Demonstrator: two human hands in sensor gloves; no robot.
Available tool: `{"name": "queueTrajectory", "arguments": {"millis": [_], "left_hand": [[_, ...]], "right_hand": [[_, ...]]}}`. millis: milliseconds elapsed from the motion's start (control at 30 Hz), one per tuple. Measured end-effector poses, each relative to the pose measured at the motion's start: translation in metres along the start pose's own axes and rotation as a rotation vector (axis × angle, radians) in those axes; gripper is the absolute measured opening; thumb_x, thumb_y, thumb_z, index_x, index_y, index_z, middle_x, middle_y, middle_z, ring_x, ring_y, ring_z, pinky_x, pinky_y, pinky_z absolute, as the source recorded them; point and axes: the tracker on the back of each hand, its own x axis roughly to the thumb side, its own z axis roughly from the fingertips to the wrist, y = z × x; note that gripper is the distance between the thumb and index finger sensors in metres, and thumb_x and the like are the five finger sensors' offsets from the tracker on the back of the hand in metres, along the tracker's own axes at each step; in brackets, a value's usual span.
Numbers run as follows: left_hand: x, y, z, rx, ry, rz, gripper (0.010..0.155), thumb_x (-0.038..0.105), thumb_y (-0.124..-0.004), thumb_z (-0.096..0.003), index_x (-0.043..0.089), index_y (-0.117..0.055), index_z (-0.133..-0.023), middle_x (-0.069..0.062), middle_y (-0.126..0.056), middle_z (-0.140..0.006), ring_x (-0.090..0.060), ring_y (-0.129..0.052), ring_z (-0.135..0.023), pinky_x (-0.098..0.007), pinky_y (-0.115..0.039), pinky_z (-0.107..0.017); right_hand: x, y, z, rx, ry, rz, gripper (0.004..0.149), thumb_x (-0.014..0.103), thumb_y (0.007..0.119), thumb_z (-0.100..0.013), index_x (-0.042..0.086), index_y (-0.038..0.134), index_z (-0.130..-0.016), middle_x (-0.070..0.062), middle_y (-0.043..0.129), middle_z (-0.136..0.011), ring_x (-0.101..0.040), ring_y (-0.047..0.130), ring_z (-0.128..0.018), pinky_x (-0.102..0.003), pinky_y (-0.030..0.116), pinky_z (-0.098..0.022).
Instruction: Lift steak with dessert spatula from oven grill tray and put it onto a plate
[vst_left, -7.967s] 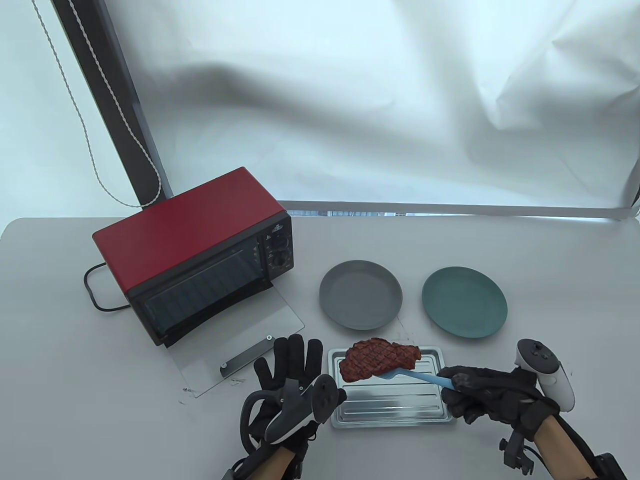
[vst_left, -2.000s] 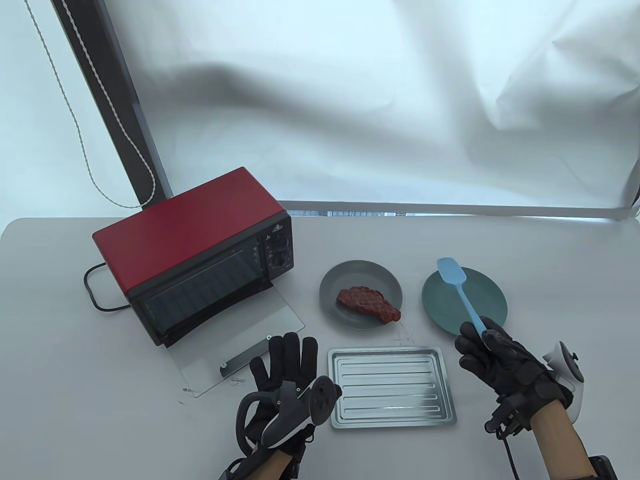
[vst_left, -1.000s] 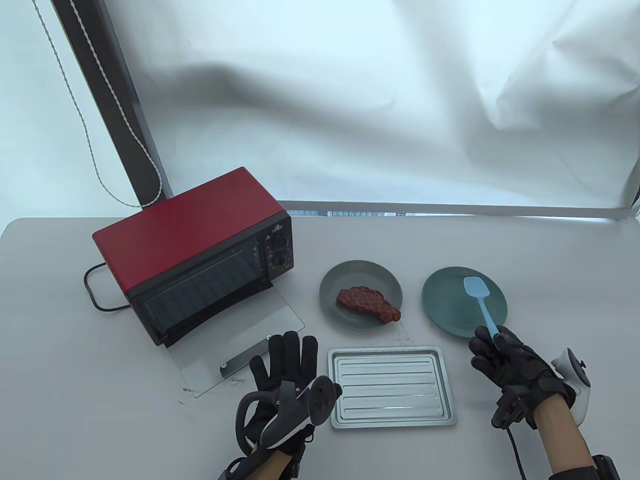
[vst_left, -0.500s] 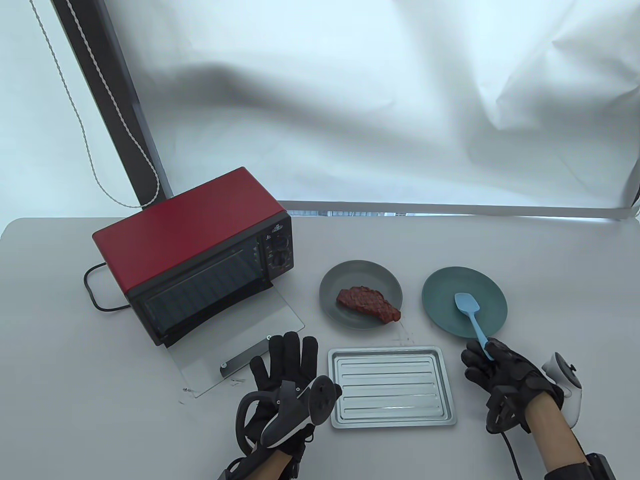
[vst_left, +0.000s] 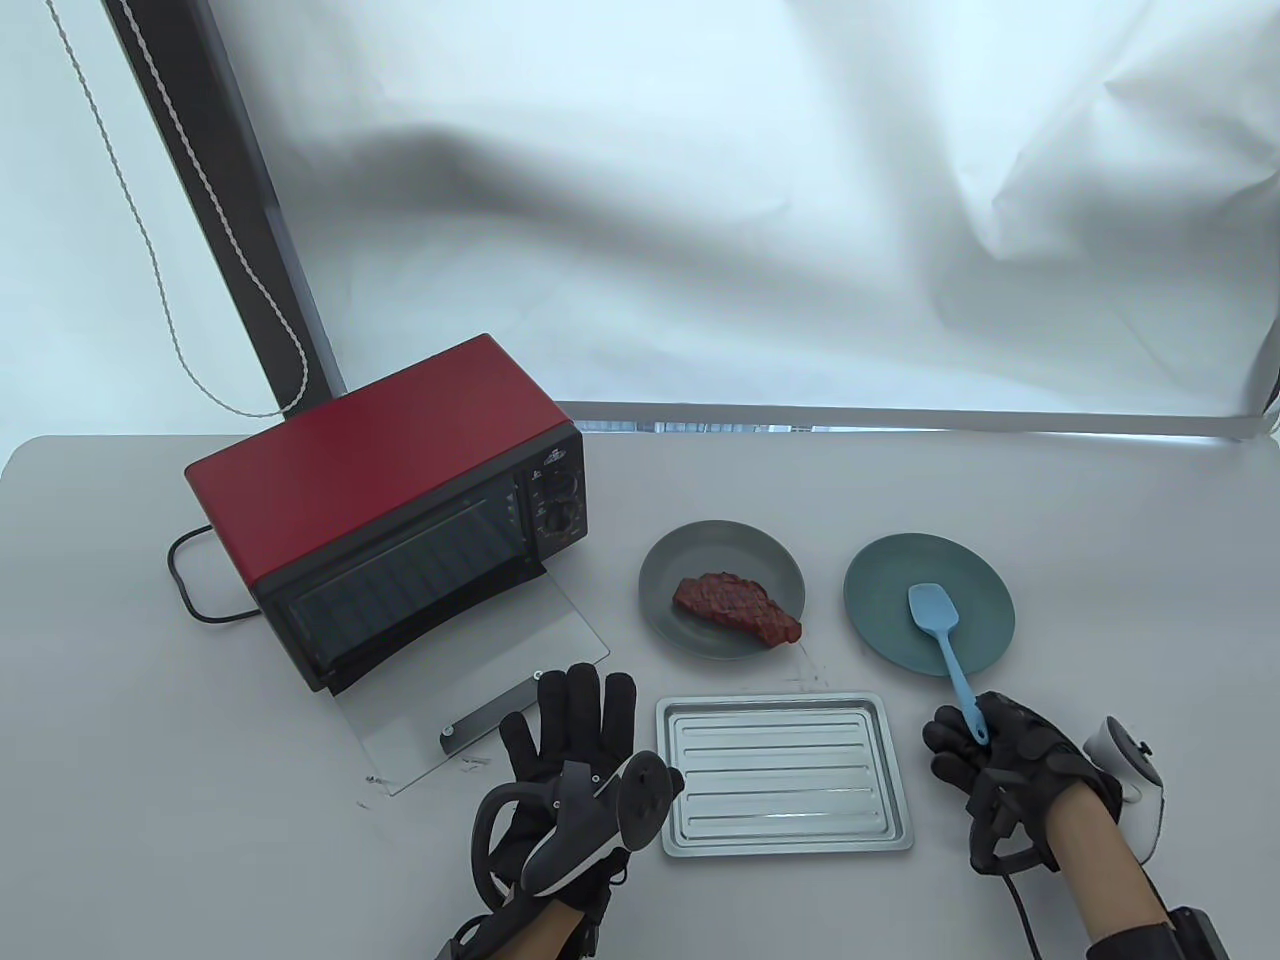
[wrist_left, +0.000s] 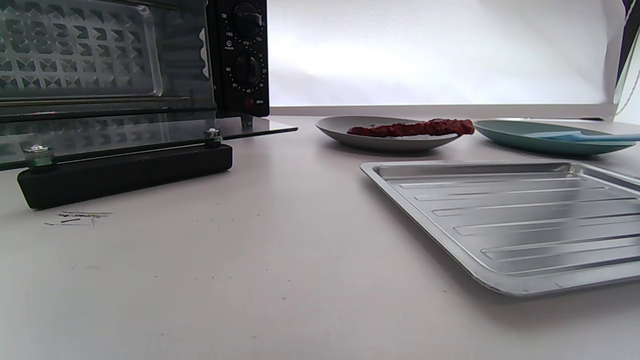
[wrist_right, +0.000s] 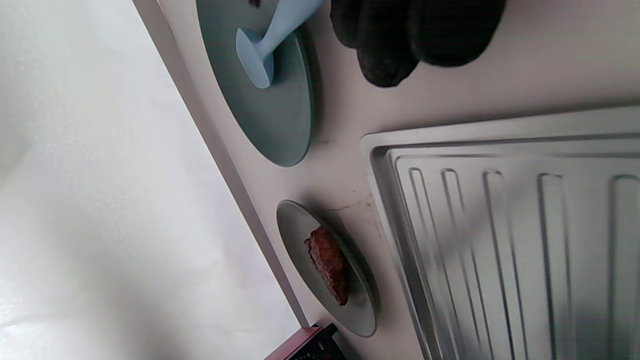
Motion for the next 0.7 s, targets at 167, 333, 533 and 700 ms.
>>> {"name": "queueTrajectory", "arguments": {"millis": [167,333,533,700], "left_hand": [[0.0000,0.0000,0.0000,0.000,0.000,0.000,0.092,0.066,-0.053,-0.0547,0.015,-0.005,-0.115,-0.024,-0.006,-0.121,-0.051,-0.011,-0.111,-0.077,-0.023,-0.071],[0.0000,0.0000,0.0000,0.000,0.000,0.000,0.092,0.066,-0.053,-0.0548,0.015,-0.005,-0.115,-0.024,-0.006,-0.121,-0.051,-0.011,-0.111,-0.077,-0.023,-0.071],[0.0001,-0.0002,0.0001,-0.005,-0.001,0.002,0.091,0.066,-0.052,-0.0549,0.015,-0.005,-0.115,-0.024,-0.006,-0.121,-0.051,-0.011,-0.111,-0.077,-0.024,-0.071],[0.0001,0.0001,0.0004,-0.003,-0.002,0.003,0.091,0.065,-0.052,-0.0549,0.015,-0.005,-0.115,-0.024,-0.006,-0.121,-0.051,-0.012,-0.111,-0.077,-0.024,-0.071]], "right_hand": [[-0.0019,-0.0004,-0.0008,0.012,0.010,-0.030,0.063,0.031,0.048,-0.071,-0.003,0.020,-0.116,-0.038,0.044,-0.114,-0.044,0.070,-0.094,-0.053,0.066,-0.066],[0.0006,-0.0004,0.0004,0.013,-0.010,-0.011,0.069,0.037,0.048,-0.071,-0.004,0.017,-0.115,-0.041,0.040,-0.114,-0.047,0.066,-0.095,-0.055,0.064,-0.067],[0.0042,0.0027,0.0040,0.082,0.017,0.020,0.075,0.041,0.046,-0.072,-0.005,0.006,-0.114,-0.041,0.024,-0.116,-0.052,0.057,-0.097,-0.058,0.059,-0.068],[0.0038,-0.0008,0.0031,0.075,0.028,0.056,0.077,0.042,0.046,-0.072,-0.007,0.002,-0.112,-0.039,0.025,-0.115,-0.054,0.055,-0.097,-0.059,0.058,-0.068]]}}
